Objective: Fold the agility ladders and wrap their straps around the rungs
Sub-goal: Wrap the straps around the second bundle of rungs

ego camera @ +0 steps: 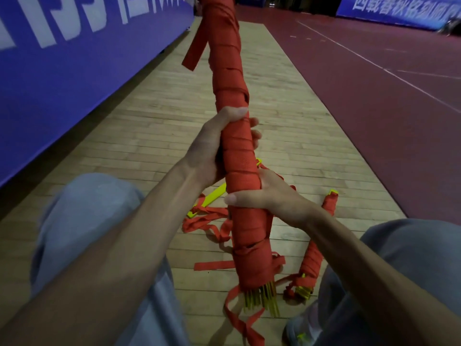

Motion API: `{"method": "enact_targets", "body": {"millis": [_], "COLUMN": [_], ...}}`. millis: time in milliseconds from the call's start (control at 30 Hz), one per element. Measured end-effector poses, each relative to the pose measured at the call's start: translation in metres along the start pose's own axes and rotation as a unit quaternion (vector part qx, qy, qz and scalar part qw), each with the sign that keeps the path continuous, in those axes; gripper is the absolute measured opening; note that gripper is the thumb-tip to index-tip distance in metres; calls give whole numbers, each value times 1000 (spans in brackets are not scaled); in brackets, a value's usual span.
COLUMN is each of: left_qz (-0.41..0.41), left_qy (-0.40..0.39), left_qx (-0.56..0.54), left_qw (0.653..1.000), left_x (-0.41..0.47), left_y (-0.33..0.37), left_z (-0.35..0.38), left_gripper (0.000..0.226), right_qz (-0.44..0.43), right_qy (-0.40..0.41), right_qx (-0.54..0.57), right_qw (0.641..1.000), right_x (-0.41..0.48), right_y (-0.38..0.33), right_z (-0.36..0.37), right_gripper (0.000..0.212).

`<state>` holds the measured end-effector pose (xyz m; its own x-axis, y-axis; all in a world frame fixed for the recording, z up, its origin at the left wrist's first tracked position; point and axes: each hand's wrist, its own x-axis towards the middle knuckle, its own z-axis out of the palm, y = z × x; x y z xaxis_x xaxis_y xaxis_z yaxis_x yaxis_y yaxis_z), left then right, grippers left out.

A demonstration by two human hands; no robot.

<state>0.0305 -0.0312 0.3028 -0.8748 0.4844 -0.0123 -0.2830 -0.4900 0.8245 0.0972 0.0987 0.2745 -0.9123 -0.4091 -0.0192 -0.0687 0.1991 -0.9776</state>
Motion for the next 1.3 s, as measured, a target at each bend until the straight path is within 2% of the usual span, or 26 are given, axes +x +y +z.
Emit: {"method": "enact_targets", "body": {"millis": [67,100,167,200,300,367,433,567,633,667,733,767,833,900,967,1033,1100,1167,1233,1300], "left_qz": [16,31,54,50,40,44,16,-28,-22,-14,5,14,29,23,5,4,41,55,46,45], "left_qy": [64,97,138,148,203,249,256,159,103,78,40,23,-9,-26,-4,62,132,170,223,275], "left_qx": [80,120,167,166,157,147,119,28,-30,-53,-98,-111,-124,-145,-144,-45,153,268,255,230], "left_qw": [995,988,975,974,966,956,959,987,994,995,994,993,992,989,990,997,978,946,940,932], "left_x": [4,6,9,9,6,4,4,3,5,6,7,7,7,6,7,11,17,21,21,19], "left_y": [-4,-7,-10,-13,-16,-15,-11,-1,-3,-5,-8,-9,-10,-11,-12,-12,-15,-23,-31,-34], "left_z": [5,7,8,8,4,-2,-6,-8,-7,-6,-6,-7,-7,-4,-1,1,1,1,-1,-3], "left_gripper": [19,31,49,44,26,25,23,13,13,13,13,15,16,16,12,14,13,24,34,40], "right_qz": [4,9,32,42,24,-26,-73,-94,-75,-58,-17,4,32,36,36,36,55,92,81,32], "right_qy": [78,127,216,239,229,195,179,189,145,113,49,13,-46,-53,-9,62,154,220,219,205], "right_qx": [-55,-107,-231,-274,-322,-317,-306,-234,-169,-128,-48,-7,82,117,82,0,-137,-250,-335,-392], "right_qw": [995,986,948,931,918,928,932,949,972,984,998,1000,995,991,996,997,977,938,913,896], "right_x": [0,1,3,3,4,4,3,2,2,2,1,-1,-5,-9,-11,-8,-1,4,7,6], "right_y": [1,3,8,11,15,16,15,9,7,8,11,12,10,5,0,0,8,17,25,30], "right_z": [-2,-3,-4,-3,4,8,5,-3,-5,-6,-11,-14,-16,-14,-10,-7,-5,-1,5,9], "right_gripper": [24,28,50,59,59,48,44,55,52,59,90,99,95,67,36,22,32,47,51,51]}}
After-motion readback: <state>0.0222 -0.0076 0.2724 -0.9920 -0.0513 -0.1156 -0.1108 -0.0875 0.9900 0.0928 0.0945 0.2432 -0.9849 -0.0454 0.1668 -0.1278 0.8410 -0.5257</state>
